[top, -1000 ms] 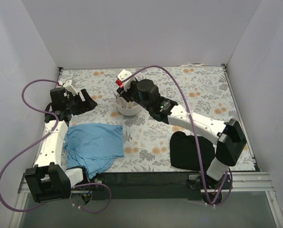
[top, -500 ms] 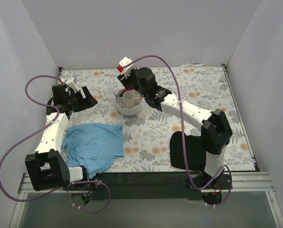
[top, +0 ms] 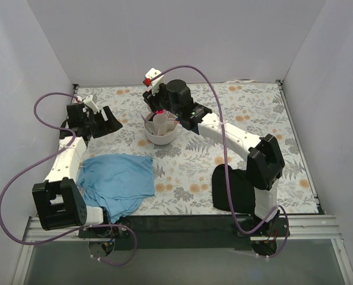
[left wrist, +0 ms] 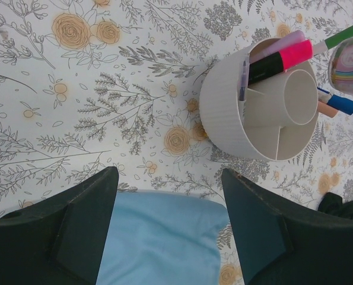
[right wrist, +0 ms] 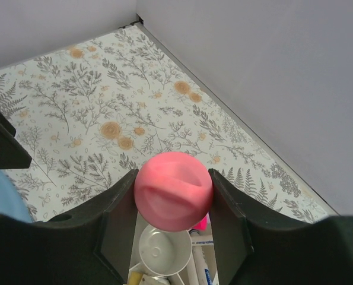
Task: Sort the stationery into containers
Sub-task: Place the stationery in the storage box.
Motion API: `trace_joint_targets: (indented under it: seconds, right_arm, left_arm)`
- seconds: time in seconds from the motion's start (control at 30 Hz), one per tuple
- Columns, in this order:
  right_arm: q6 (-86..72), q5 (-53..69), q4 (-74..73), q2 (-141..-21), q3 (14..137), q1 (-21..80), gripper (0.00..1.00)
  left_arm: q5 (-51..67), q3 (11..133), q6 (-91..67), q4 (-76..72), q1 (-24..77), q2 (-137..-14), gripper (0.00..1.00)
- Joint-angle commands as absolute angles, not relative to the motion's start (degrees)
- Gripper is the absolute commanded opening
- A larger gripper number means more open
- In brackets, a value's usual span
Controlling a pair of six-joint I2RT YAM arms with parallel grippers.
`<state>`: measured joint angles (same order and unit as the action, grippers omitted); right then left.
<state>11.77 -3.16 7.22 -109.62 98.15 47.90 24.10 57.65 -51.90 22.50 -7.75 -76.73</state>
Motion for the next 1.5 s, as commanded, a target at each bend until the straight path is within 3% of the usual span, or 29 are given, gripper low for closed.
trace_joint_targets:
  seconds: [0.0, 1.27, 1.37, 1.4, 1.47]
  right_arm:
    - [11.4, -1.1, 6.9, -110.8, 103.0, 47.0, 0.01]
    - [8.7, 1.7, -1.6, -113.5, 103.0, 44.8, 0.01]
    - [8.7, 1.1, -1.8, -113.3, 102.9, 44.8, 0.24]
    - [8.6, 1.0, -1.8, -113.3, 102.9, 44.7, 0.47]
    - [8.5, 1.0, -2.3, -113.0, 103.0, 44.8, 0.67]
  left_arm:
    - [25.3, 59.8, -52.1, 21.7, -7.6, -76.6, 0.70]
    - [25.8, 60.7, -51.5, 22.1, -7.7, -78.7, 0.69]
    - [25.8, 60.8, -51.4, 22.0, -7.7, -78.7, 0.69]
    - [25.8, 60.9, -51.4, 22.0, -7.6, -78.8, 0.69]
    - [25.9, 61.0, -51.5, 22.0, -7.6, -78.9, 0.69]
